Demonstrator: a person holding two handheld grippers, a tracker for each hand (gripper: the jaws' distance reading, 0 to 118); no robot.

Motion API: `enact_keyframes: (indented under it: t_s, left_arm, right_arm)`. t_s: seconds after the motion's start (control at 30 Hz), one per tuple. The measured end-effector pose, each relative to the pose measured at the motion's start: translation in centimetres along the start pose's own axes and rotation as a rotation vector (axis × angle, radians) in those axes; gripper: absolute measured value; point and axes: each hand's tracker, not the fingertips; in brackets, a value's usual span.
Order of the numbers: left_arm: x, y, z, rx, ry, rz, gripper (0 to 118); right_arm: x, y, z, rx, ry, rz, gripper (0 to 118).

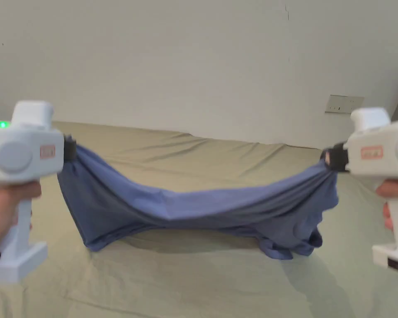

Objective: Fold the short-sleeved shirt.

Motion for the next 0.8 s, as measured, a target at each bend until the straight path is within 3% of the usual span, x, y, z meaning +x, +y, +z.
enact_keyframes:
  t_s: [0.1, 0.27, 0.33, 0.4, 0.47, 0.53, 0.63, 0.7, 0.8]
  left_arm:
    - [-0.1, -7.7, 0.2, -0.103, -0.018, 0.058, 3]
    - [-2.7, -17.6, 3.2, -0.223, -0.029, 0.163, 3]
    - [-4.1, -20.5, 4.7, -0.266, 0.004, 0.163, 3]
    - [-5.9, -22.6, 6.4, -0.312, -0.016, 0.193, 3]
    - [-7.8, -23.8, 8.3, -0.298, -0.026, 0.28, 3]
    - [-9.2, -24.0, 9.8, -0.304, 0.01, 0.289, 3]
    - [-11.0, -24.6, 12.1, -0.337, -0.033, 0.296, 3]
    - [-10.8, -25.3, 14.4, -0.341, -0.044, 0.303, 3]
    - [-9.6, -27.9, 18.0, -0.416, -0.031, 0.226, 3]
  right_arm:
    - [-0.8, -7.9, -1.5, -0.072, 0.029, -0.08, 14]
    - [-0.9, -19.2, -1.6, -0.194, 0.017, -0.011, 14]
    - [0.2, -22.9, -0.8, -0.252, 0.051, -0.094, 14]
    - [1.3, -26.2, 0.5, -0.306, 0.062, -0.108, 14]
    - [1.9, -28.1, 1.9, -0.34, 0.073, -0.104, 14]
    - [2.6, -29.5, 3.9, -0.348, 0.068, -0.093, 14]
    - [3.5, -30.8, 7.5, -0.371, 0.131, -0.159, 14]
    - [3.3, -31.8, 9.8, -0.369, 0.127, -0.143, 14]
    - [2.8, -34.2, 12.4, -0.408, 0.128, -0.117, 14]
